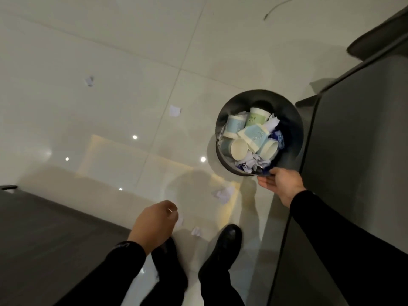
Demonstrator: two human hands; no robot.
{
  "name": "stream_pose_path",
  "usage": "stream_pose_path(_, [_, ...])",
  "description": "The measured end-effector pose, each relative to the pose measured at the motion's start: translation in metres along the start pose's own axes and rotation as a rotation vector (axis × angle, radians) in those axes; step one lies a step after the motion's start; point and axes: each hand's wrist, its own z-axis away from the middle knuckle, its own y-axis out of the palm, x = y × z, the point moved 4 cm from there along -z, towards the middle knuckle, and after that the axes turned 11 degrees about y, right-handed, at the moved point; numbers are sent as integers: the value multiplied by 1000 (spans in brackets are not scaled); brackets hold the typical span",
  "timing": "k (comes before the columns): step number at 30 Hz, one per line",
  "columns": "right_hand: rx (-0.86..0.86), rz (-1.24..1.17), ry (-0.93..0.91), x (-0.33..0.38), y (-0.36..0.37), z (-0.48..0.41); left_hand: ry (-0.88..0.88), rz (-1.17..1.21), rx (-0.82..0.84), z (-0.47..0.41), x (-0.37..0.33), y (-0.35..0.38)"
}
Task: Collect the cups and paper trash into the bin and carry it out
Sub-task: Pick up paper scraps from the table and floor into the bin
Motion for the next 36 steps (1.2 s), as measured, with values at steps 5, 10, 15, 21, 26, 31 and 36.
stream_pose_path(5, [-30, -65, 53, -8, 6, -53, 18, -4, 40, -44, 11, 31])
stream_pose_path(10, [-26, -181, 69, -36, 5, -66, 49, 58, -35, -70, 9, 27])
stream_pose_path(15, [9, 68, 8, -81, 24, -46, 21, 21, -11, -86, 25, 26])
stream_pose_path(21, [106, 1075, -11, -202, 78, -80, -17, -233, 258, -104, 99, 91])
stream_pose_path(26, [63, 1125, -66, -278, 122, -136, -69, -349, 298, -129, 160, 166])
stream_pose_path(31, [-81, 1067, -228, -306, 132, -169, -102, -299, 99, -147, 187, 208])
stream_pose_path(36, [-28, 919, -348, -280, 119, -170, -11, -192, -29, -150, 176, 200])
